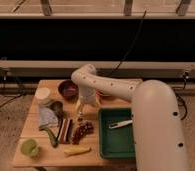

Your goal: Place fork in plastic cup

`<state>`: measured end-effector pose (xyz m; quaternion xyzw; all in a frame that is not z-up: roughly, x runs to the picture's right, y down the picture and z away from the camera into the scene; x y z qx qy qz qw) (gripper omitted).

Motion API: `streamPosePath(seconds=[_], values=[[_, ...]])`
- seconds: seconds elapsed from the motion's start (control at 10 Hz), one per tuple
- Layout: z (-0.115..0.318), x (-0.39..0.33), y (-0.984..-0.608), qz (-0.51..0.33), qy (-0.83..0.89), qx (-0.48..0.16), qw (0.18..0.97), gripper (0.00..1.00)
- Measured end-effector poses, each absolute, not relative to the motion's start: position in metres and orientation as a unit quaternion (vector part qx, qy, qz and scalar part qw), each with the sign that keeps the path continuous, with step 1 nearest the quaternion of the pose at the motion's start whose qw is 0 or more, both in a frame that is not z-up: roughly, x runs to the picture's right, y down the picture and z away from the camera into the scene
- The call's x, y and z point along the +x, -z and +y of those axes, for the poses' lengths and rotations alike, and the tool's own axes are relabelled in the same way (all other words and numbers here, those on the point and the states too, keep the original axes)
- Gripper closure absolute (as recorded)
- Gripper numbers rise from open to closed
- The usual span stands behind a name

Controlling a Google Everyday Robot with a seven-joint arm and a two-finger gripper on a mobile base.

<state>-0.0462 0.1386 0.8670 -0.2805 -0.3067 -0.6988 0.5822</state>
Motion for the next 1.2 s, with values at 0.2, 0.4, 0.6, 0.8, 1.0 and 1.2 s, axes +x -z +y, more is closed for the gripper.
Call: streamPosePath(seconds=[0.2,0.4,0.6,0.8,1.0,1.2], values=[[0.148,-0.057,-0.868,-0.309,0.701,-0.282,0.577,0.2],[0.156,-0.073,-0.868,-0.311,0.707,-0.281,0.569,0.2],[0.16,-0.081,-0.871,-0.307,0.713,-0.28,0.565,0.2],[0.158,-0.086,-0.877,-0.3,0.719,-0.279,0.561,0.2],[0.153,-0.089,-0.882,-0.294,0.725,-0.277,0.558,0.2],[0.147,-0.092,-0.887,-0.288,0.728,-0.273,0.56,0.2]])
